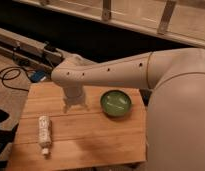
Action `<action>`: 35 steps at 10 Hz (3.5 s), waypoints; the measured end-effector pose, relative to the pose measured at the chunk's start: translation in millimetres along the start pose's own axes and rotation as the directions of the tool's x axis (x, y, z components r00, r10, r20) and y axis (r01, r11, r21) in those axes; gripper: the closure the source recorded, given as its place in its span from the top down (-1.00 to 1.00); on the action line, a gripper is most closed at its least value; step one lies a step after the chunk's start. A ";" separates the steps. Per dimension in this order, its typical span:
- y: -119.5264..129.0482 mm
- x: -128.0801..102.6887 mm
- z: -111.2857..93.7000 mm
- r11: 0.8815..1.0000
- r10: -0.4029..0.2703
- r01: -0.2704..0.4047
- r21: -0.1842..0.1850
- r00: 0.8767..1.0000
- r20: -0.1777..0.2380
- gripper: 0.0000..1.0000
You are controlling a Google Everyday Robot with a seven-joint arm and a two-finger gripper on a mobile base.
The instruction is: Place the bottle in the ceramic bowl
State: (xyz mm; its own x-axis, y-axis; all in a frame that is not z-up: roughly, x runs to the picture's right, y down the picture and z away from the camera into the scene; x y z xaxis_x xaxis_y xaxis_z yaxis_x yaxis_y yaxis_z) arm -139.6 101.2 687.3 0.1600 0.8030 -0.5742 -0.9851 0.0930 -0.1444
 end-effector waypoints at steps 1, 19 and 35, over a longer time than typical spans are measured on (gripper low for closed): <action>19.8 1.4 -0.2 0.999 -0.041 0.041 -0.001 0.999 0.019 0.30; 167.7 52.7 113.0 0.943 -0.326 0.330 0.035 0.942 -0.077 0.30; 193.1 55.8 165.3 0.910 -0.415 0.410 -0.065 0.901 -0.124 -1.00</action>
State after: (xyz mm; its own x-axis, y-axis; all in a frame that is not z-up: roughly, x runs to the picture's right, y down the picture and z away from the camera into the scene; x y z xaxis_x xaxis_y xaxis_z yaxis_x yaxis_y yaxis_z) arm -331.2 261.3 760.6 0.5611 0.6117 -0.5577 -0.8264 0.3756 -0.4195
